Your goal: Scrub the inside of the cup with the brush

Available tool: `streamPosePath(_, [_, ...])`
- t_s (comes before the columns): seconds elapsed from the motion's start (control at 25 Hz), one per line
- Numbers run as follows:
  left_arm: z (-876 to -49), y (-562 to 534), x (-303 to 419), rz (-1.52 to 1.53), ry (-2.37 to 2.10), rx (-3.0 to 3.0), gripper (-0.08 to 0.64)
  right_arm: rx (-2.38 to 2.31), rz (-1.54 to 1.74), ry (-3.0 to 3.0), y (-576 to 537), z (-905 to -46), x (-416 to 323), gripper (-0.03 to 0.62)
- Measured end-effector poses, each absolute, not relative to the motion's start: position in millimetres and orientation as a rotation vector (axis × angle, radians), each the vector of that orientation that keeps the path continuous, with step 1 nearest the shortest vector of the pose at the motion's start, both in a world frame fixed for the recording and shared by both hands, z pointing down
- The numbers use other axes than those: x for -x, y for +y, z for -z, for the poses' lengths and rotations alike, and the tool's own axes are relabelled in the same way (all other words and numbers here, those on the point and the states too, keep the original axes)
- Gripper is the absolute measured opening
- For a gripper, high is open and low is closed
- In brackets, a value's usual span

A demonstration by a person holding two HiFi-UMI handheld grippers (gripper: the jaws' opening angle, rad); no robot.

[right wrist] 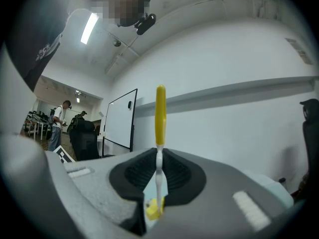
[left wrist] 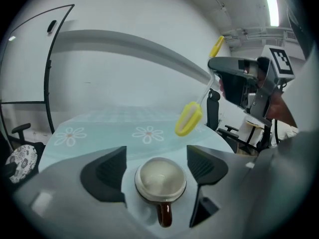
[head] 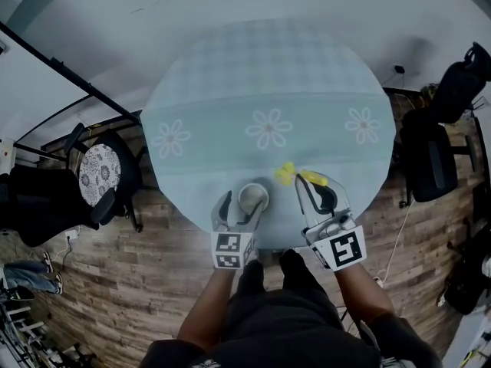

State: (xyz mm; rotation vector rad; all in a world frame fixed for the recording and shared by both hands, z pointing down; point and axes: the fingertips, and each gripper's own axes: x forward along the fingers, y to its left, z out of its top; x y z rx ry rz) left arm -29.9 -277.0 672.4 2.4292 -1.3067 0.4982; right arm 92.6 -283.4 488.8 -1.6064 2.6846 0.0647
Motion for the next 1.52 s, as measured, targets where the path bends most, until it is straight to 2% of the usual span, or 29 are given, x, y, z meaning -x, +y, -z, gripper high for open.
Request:
streamPosePath(0.12, [-692, -279, 27, -0.537, -1.285, -2.406, 0.51, 1.606, -0.072, 2.695, -287, -496, -94, 0.038])
streamPosePath(0.2, [-706, -279, 23, -0.568, -1.269, -2.398, 0.601, 1.607, -0.061, 2.7, -289, -501, -94, 0.038])
streamPosePath(0.76, [-780, -285, 8, -0.741, -1.202, -2.275, 0.601, 1.593, 0.012, 2.726, -312, -533, -108, 0.038])
streamPosePath(1.52, [-804, -301, -6, -0.86, -1.215, -2.316, 0.598, 1.564, 0.072, 2.734, -328, -549, -128, 0.038])
